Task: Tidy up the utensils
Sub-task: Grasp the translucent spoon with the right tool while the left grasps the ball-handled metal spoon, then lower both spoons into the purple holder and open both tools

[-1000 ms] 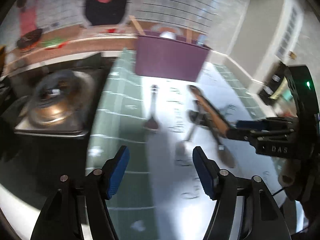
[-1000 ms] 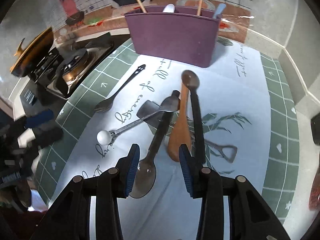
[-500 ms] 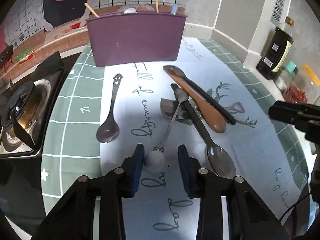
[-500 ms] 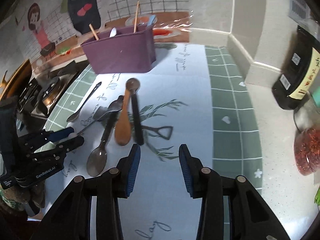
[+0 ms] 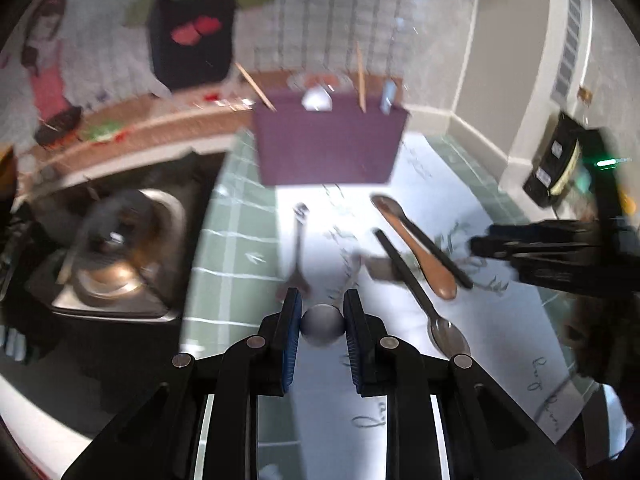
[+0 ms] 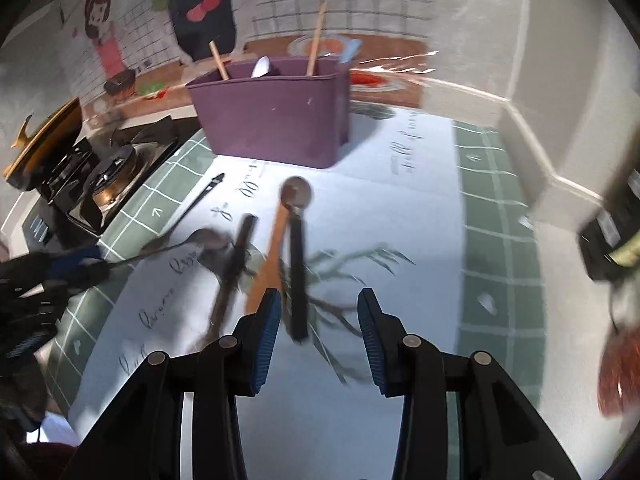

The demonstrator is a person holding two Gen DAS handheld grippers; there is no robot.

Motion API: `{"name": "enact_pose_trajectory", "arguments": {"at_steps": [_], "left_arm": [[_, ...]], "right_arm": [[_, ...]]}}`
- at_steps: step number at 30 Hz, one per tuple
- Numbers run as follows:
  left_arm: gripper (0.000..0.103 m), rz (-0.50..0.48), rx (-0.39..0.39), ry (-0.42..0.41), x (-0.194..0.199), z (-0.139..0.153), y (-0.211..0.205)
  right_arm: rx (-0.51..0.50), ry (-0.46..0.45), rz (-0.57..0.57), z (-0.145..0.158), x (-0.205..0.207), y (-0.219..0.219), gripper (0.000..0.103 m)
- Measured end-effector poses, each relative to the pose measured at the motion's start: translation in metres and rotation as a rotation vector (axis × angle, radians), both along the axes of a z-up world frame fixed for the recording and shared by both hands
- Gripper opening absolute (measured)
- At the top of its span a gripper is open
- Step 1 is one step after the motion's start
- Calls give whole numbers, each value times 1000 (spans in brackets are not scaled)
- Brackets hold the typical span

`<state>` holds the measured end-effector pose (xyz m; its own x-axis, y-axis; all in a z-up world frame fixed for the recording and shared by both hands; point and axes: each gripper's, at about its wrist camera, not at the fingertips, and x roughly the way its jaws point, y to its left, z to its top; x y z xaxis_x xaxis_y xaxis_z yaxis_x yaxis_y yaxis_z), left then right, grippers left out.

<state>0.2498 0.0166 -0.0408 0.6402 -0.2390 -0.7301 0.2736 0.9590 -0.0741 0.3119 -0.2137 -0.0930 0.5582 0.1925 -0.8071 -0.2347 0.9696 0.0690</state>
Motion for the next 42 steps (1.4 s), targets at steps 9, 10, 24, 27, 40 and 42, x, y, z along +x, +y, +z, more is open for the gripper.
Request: {"name": "enact_pose_trajectory", "arguments": {"at_steps": [9,10,24,27,40,42], "left_arm": [[22,121,50,-22,-11,35,25],[22,132,54,-22,-12,36,26],[22,171,36,-4,-17,36,28],[22,149,29,-2,-16,36,24],[22,5,14,-26,-14,42,-9],[22,-11,6,-27,-13,44,-12]], "right_arm": [[-55,56,23,-28,84,36,37],[-79,58,24,-32,91,41,38],[-114,4,82,-31,79,54,29],[-63,-21,68,-16,57,41,29],[87,-148,8,46,-25,12,29],[96,-164,0,53,-32,9,29]]}}
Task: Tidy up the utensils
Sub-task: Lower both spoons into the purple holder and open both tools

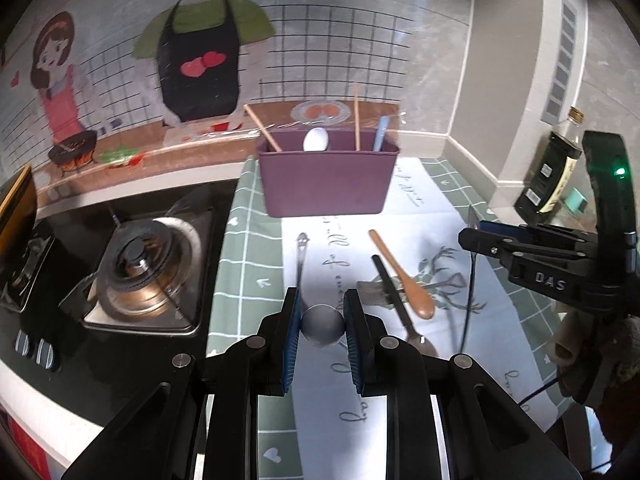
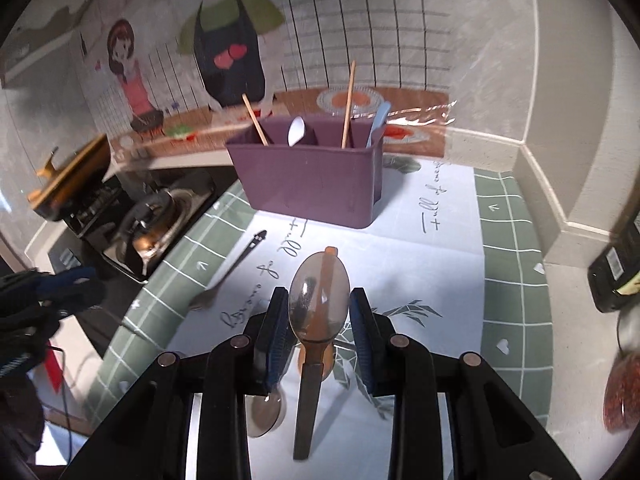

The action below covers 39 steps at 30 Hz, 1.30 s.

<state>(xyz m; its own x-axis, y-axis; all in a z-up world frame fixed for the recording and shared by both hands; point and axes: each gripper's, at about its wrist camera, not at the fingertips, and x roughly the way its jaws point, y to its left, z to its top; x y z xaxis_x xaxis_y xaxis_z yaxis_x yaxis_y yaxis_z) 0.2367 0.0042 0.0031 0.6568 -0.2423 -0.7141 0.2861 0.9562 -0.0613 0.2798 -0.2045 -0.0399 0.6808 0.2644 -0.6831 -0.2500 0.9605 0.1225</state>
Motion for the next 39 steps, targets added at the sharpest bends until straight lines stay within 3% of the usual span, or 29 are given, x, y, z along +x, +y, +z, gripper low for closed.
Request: {"name": "enact_pose_trajectory", "arguments": {"at_steps": [5,8,11,15,19,24,39], "left_arm": [[22,-37,-61,6,10,13,4],[22,-59,-100,-14,22,36,9],[22,-80,-108,-107,37,84,12],[22,-72,-61,-295,56,150,11],[22,-52,-73,-322,101,179,14],[22,-42,-62,-314,145,175,13],[22,-62,-9,-190,245,121,3]], "right_arm": [[17,-45,-19,23,-9,-4,28],[34,-97,-26,50,-10,-6,28],[50,-168,-22,87,-7,-7,28],[-6,-376,-35,164,0,1,28],[-92,-471,-72,196,21,16,28],[-94,-467,-59,196,57,25,28],[-48,-367,-66,160,159,23,28]]}}
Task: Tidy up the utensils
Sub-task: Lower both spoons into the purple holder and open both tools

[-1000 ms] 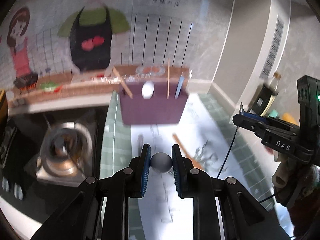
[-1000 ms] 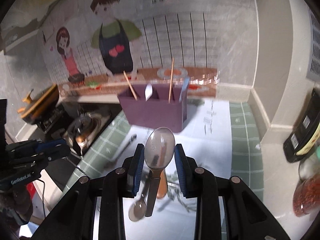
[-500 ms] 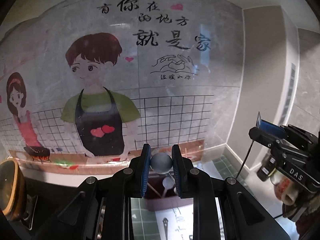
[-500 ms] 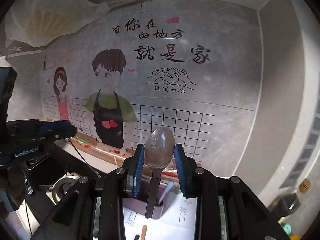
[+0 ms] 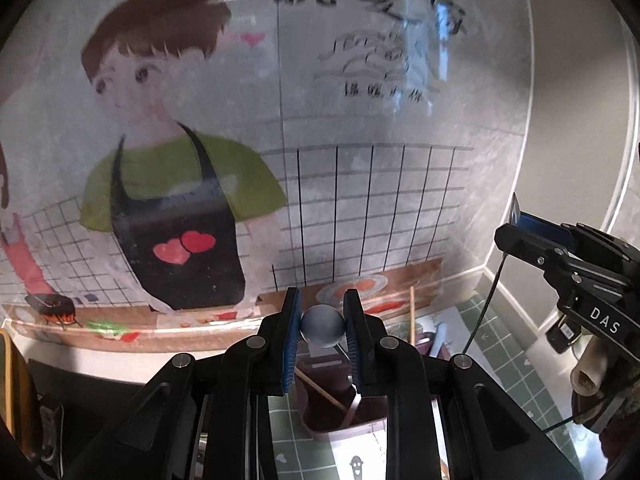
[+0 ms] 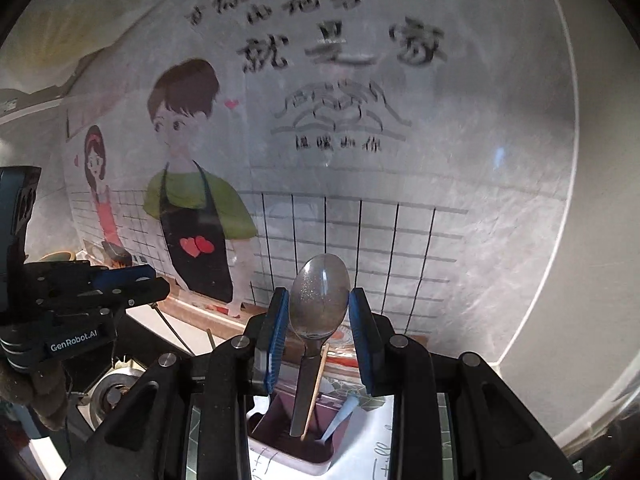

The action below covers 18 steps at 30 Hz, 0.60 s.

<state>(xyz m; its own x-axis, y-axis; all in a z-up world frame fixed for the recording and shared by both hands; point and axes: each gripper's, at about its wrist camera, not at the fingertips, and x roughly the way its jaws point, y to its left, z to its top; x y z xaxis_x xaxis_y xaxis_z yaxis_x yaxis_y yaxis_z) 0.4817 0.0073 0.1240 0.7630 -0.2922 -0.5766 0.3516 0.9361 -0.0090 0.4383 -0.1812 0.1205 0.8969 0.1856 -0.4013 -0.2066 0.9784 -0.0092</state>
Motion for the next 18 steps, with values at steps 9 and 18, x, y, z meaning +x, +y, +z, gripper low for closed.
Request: {"name": "enact_pose_trajectory", "arguments": {"at_steps": [9,18], "left_arm": [[22,-36,48,112,19,-57,-18],[23,-13,90,195,24,-100,-23]], "right_arm": [[-28,120,-17,-62,36,5,28],[-29,268,-1,-120,46,6,29]]}}
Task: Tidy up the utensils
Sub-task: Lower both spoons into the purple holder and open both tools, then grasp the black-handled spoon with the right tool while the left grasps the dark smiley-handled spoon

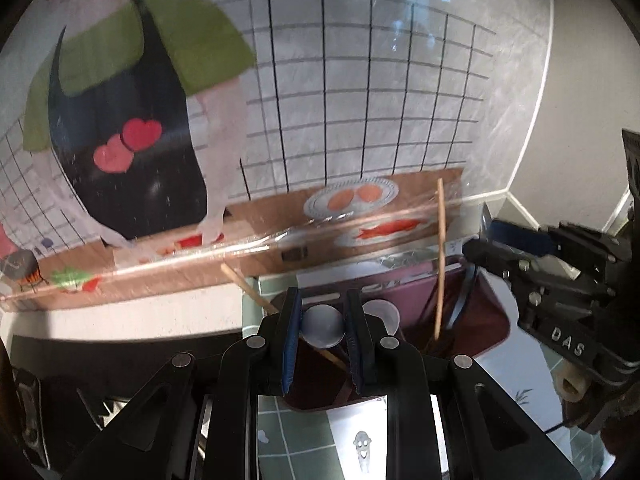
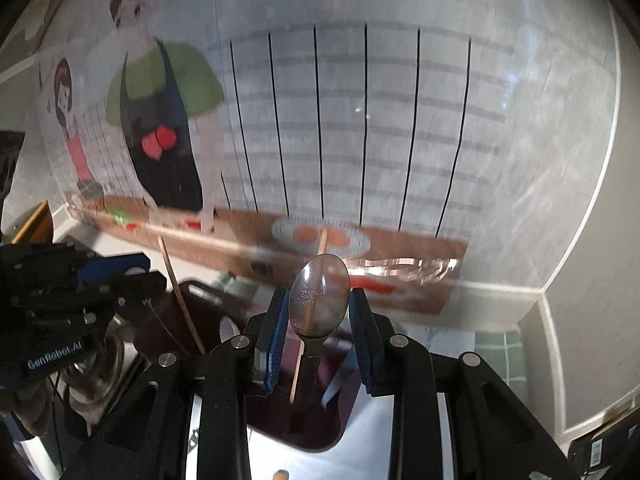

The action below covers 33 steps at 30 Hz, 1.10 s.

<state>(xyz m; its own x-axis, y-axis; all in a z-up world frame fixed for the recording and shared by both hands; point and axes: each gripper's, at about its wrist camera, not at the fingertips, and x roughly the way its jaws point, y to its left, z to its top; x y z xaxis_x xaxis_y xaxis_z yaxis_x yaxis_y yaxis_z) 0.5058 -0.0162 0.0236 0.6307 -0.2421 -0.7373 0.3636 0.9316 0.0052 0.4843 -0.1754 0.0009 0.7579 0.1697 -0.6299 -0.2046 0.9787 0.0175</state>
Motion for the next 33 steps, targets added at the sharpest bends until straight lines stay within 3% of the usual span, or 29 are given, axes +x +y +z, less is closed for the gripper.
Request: {"name": "enact_pose_trajectory", "arguments": {"at_steps": [2,6,16,21,25,28,33], "left_arm": [[25,8,-6,5,2,-3,1],[43,13,-59,1,2,2,8],[51,68,-153,-49,-47,38,33],[57,85,-182,-26,-96,30,46],[58,92,-198,24,-143,9,57],[58,101,-183,51,-170,-6,62],[58,124,-149,77,-214,-33,74]], "right_arm": [[23,52,10,-9,3,-2,29],[46,62,10,-10,0,-5,29],[13,-50,18,30,-60,-7,30],[10,-37,38,31,-99,-9,34],[20,59,79,10,-132,-14,37],[36,191,126,-21,-150,-15,38],[-33,318,146,-71,-168,-5,37]]}}
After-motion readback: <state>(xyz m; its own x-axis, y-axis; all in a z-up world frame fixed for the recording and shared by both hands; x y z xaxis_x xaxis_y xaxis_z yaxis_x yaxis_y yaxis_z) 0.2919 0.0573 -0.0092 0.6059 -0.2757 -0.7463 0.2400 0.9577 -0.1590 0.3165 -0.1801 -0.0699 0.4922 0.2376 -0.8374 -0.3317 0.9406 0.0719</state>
